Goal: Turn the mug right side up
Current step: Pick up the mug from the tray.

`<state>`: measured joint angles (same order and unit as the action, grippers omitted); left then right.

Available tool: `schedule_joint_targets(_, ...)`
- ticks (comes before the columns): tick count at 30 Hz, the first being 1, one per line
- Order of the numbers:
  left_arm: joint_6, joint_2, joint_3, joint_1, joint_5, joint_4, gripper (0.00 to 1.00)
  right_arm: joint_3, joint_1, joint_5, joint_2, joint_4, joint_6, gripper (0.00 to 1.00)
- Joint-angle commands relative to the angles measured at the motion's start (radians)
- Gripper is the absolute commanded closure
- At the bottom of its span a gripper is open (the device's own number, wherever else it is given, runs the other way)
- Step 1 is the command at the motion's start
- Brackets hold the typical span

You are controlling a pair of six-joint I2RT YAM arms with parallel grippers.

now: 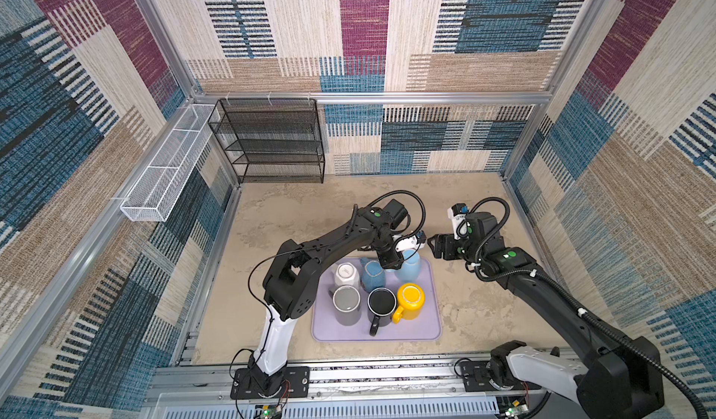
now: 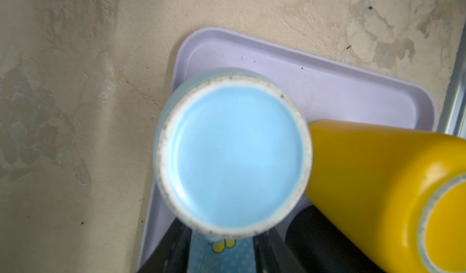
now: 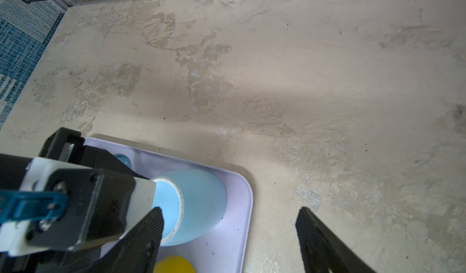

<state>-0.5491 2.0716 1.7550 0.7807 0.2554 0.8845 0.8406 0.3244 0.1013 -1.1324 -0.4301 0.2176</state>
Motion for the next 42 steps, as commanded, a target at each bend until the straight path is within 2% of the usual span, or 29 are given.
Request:
schedule_joint_targets(1,-0.049,0.014,0.023,0.005,-0.023,0.053,0.61,-0.009,-0.002,-0.003,0.012,0.037,-0.008,0.16)
schedule_joint_targets(12,-0.084,0.060,0.075,0.009,-0.050,0.111,0.64,-0.058,-0.005,0.033,0.045,0.055,0.006,0.17)
schedule_joint_targets(18,-0.106,0.091,0.111,0.010,-0.068,0.147,0.72,-0.077,-0.005,0.041,0.062,0.065,0.010,0.18)
schedule_joint_targets(34,-0.094,0.118,0.147,0.013,-0.043,0.151,0.65,-0.067,-0.005,0.046,0.044,0.071,0.008,0.20)
schedule_joint_targets(36,-0.091,0.120,0.148,0.013,-0.042,0.151,0.67,-0.064,-0.005,0.045,0.042,0.069,0.006,0.20)
schedule_joint_targets(40,-0.094,0.125,0.151,0.013,-0.037,0.152,0.84,-0.059,-0.004,0.040,0.039,0.066,0.003,0.20)
schedule_joint_targets(42,-0.092,0.126,0.152,0.014,-0.042,0.152,0.87,-0.061,-0.005,0.039,0.039,0.066,0.006,0.20)
